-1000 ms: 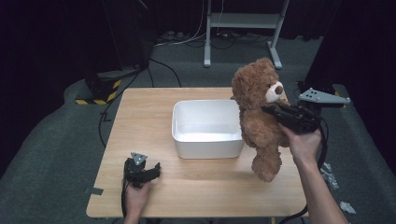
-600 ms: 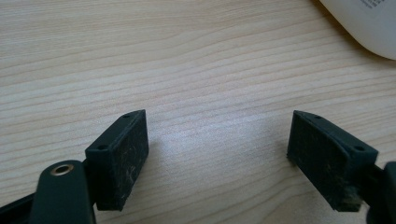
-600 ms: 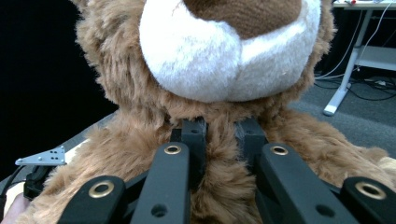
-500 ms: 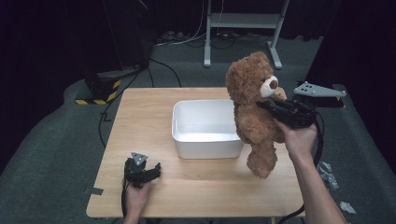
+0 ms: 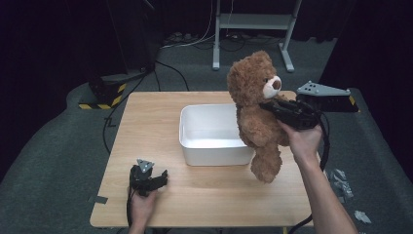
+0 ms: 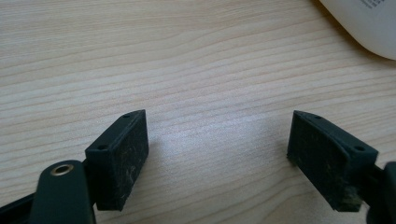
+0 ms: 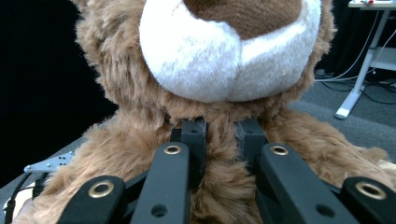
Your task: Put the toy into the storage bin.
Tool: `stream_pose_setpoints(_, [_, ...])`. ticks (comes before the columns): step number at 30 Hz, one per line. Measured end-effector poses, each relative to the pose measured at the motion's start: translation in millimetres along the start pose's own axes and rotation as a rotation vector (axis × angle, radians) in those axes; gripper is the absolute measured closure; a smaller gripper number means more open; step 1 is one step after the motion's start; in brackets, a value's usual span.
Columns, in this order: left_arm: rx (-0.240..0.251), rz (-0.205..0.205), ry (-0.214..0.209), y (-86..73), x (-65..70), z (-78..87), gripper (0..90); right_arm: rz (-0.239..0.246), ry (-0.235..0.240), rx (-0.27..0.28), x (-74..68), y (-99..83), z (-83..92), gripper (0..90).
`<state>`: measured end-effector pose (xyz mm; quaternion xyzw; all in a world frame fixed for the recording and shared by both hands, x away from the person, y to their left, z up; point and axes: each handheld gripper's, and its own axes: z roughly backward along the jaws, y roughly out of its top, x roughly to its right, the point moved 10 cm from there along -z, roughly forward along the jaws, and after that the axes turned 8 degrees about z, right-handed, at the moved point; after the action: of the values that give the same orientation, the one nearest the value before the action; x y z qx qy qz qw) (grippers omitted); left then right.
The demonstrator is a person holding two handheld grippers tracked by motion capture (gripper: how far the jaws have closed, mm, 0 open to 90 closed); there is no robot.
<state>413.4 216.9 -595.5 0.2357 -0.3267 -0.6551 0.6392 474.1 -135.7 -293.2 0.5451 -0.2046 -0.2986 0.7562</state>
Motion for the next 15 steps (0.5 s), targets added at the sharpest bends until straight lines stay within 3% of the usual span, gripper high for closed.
stream_pose_setpoints(15, [0.0,0.001,-0.001,0.0,0.0,0.0,20.4,-0.014,0.031,-0.001,-3.4,3.9,-19.9,78.4])
